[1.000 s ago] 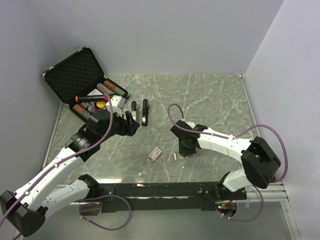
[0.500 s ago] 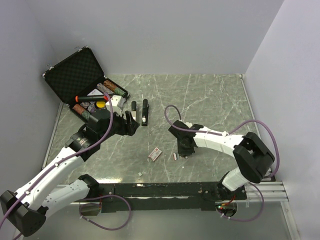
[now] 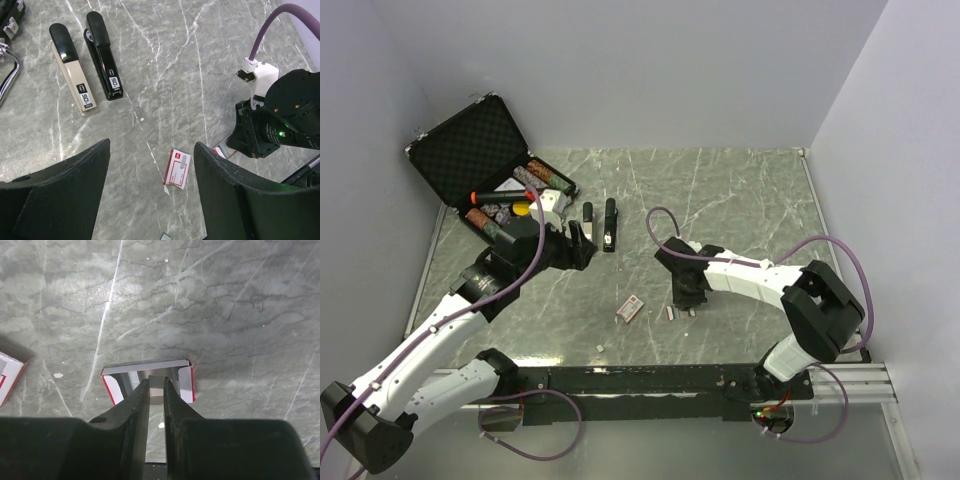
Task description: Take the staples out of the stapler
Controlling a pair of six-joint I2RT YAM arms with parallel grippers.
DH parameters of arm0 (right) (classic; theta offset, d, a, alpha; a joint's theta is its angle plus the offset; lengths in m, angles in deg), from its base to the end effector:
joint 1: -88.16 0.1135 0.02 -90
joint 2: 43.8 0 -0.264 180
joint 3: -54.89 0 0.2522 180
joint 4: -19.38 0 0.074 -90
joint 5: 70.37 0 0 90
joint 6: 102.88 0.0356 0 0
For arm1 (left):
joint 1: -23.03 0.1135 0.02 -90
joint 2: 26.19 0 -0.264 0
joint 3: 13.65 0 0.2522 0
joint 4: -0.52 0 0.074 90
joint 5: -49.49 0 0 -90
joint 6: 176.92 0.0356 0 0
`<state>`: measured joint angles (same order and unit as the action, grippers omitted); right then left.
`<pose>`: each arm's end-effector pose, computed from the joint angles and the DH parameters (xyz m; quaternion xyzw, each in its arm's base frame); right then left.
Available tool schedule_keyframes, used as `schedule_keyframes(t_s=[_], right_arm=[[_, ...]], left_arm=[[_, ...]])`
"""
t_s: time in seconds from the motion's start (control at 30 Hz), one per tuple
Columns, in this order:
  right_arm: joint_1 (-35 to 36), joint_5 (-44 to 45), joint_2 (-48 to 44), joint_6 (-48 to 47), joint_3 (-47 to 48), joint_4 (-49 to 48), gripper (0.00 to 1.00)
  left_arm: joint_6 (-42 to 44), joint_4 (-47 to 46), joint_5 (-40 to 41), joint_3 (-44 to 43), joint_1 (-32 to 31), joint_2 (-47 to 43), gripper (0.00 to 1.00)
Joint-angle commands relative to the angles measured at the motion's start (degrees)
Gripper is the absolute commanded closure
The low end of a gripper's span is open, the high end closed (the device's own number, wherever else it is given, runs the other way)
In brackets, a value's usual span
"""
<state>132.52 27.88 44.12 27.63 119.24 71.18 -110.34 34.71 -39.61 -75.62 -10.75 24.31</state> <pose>0.1960 0.1845 0.1708 -0.0241 0.9890 0.0330 0.1419 0.1668 -0.1109 0.3250 0.0708 0.8295 -0.2594 0.4895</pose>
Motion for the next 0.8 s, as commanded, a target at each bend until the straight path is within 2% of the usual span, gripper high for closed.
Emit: schedule_keyframes(t_s=[0.0,0.3,0.5,0.77], right_arm=[[-0.41,-0.25,0.68,-0.87,2.06,-1.04,0.87],[-0.41,-1.13,1.11,-1.05,1.97,-1.66,0.84],[-0.41,-0.61,0.15,-0.87,1.97,-0.95,0.71],[-0.33,0.27,-1.52,-0.87,3.11,0.19,0.67]], left_arm=[[0.04,-1.88,-0.38,-0.40,0.47,-0.31,0.27],[0.04,-1.88,-0.38,-0.31,0.82,-0.31,0.27],[0.04,-2.06,-1.43,-0.31,1.08,-0.31,0.27],[0.04,-2.06,-1.52,-0.31,1.08,-0.58,0.28]])
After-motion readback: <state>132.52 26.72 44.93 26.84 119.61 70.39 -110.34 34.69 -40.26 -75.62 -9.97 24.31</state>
